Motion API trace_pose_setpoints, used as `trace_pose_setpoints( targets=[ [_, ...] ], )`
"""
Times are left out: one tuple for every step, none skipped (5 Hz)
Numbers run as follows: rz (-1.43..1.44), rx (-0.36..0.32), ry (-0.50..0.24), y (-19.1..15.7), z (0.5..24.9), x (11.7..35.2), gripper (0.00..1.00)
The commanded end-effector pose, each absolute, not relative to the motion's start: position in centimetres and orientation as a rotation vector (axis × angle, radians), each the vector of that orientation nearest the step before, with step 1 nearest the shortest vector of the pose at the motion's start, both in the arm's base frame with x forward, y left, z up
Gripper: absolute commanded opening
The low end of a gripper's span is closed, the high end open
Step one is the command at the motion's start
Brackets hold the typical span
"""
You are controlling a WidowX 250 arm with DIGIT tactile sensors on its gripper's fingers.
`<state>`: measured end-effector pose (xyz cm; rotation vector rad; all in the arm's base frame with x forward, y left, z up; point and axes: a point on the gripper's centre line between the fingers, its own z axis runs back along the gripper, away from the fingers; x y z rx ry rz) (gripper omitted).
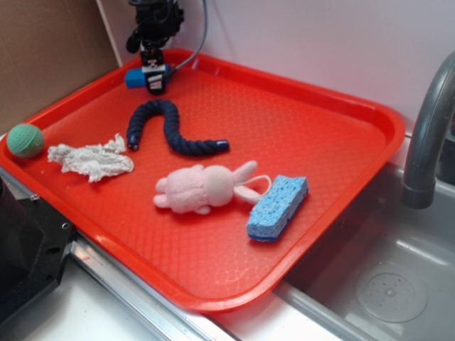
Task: Grab the blue block.
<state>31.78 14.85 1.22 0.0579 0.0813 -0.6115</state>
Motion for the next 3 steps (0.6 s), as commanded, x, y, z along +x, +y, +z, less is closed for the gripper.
trace_pose_setpoints(
  targets=[
    [-0.533,0.062,0.031,9.1,9.9,30.7,0.00],
    [-0.374,0.086,0.048,7.0,14.2,27.8,0.00],
    [-0.213,0.037,0.003,4.5,17.1,26.7,0.00]
  ],
)
